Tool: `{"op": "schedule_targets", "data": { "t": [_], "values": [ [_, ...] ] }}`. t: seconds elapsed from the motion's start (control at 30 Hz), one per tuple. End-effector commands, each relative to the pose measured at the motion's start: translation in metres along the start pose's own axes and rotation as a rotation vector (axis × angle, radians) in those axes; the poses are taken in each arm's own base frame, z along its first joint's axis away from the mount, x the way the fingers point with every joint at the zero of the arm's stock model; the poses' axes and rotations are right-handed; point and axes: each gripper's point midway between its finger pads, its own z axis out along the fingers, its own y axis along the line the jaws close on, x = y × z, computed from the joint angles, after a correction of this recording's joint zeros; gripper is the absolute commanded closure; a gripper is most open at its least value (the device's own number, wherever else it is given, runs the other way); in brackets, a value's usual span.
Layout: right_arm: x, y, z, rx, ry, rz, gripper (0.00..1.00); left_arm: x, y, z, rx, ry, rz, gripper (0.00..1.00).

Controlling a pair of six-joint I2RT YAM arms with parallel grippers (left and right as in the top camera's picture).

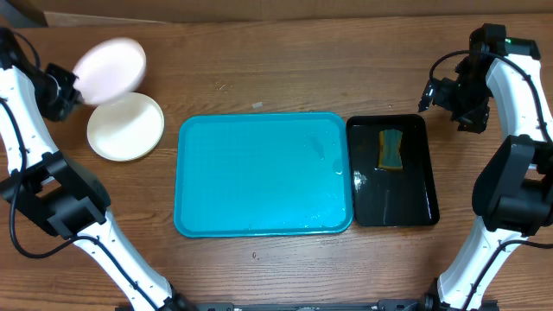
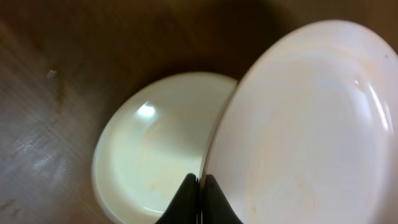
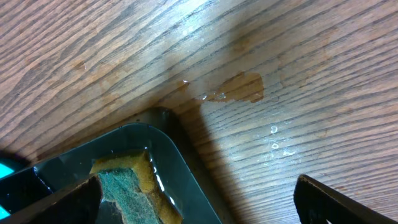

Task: Clean dirty plates on tray and stack at the side
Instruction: 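Lower the plate onto the stack and open the left gripper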

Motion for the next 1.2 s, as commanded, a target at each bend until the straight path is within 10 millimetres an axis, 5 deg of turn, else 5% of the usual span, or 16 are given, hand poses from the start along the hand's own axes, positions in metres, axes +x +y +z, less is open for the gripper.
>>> {"op": "schedule_targets", "data": {
  "t": [0.0, 0.27, 0.67, 0.77, 0.83, 0.9, 1.03, 1.17],
  "values": [
    [-0.005, 0.004, -0.018, -0.014, -0.051, -0.003, 0.00, 0.003, 0.024, -0.009, -0.133, -0.016, 0.048, 0.96],
    [-0.005, 0.004, -0.018, -0.014, -0.051, -0.003, 0.00, 0.015, 0.056, -0.015, -0.315, 0.011, 0.074, 0.96],
    [-0.005, 0.004, -0.018, -0.014, -0.051, -0.003, 0.00, 0.026, 0.050, -0.004, -0.319, 0.047, 0.122, 0.95],
    [-0.005, 0.004, -0.018, -0.014, -0.051, -0.003, 0.00, 0.030, 0.044, -0.003, -0.317, 0.050, 0.138, 0.82],
    [-0.005, 0.004, -0.018, -0.014, -0.051, -0.003, 0.00, 0.033, 0.041, -0.002, -0.313, 0.054, 0.155, 0.46],
    [-0.005, 0.004, -0.018, -0.014, -0.051, -0.003, 0.00, 0.035, 0.038, -0.001, -0.302, 0.066, 0.176, 0.37],
    [-0.005, 0.004, -0.018, -0.014, -0.051, -0.003, 0.00, 0.051, 0.013, 0.003, -0.136, 0.154, 0.286, 0.34],
    [-0.005, 0.004, -0.018, -0.014, -0.051, -0.003, 0.00, 0.085, -0.038, -0.002, 0.192, 0.280, 0.491, 0.37]
  ]
}}
